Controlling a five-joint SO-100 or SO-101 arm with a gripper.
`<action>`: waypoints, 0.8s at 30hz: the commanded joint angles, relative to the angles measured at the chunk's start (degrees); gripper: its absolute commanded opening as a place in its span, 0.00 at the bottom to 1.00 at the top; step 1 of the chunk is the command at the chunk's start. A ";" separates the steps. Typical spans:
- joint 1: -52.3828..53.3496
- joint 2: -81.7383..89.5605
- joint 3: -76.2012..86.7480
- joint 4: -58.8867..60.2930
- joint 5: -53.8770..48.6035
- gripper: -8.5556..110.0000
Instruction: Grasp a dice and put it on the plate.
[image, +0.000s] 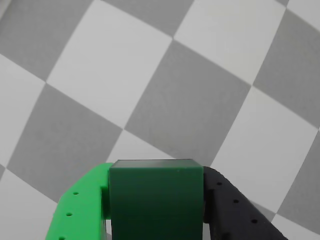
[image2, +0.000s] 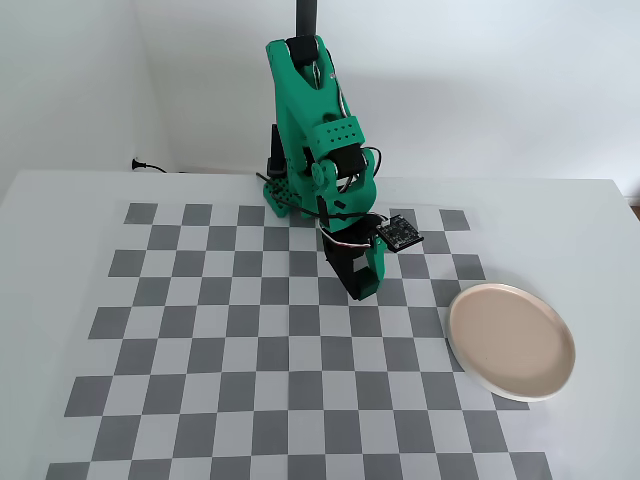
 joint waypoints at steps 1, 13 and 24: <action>-1.49 3.16 -9.67 2.81 0.09 0.04; -7.21 -7.82 -27.51 3.96 2.81 0.04; -14.06 -21.62 -40.08 -0.97 4.57 0.04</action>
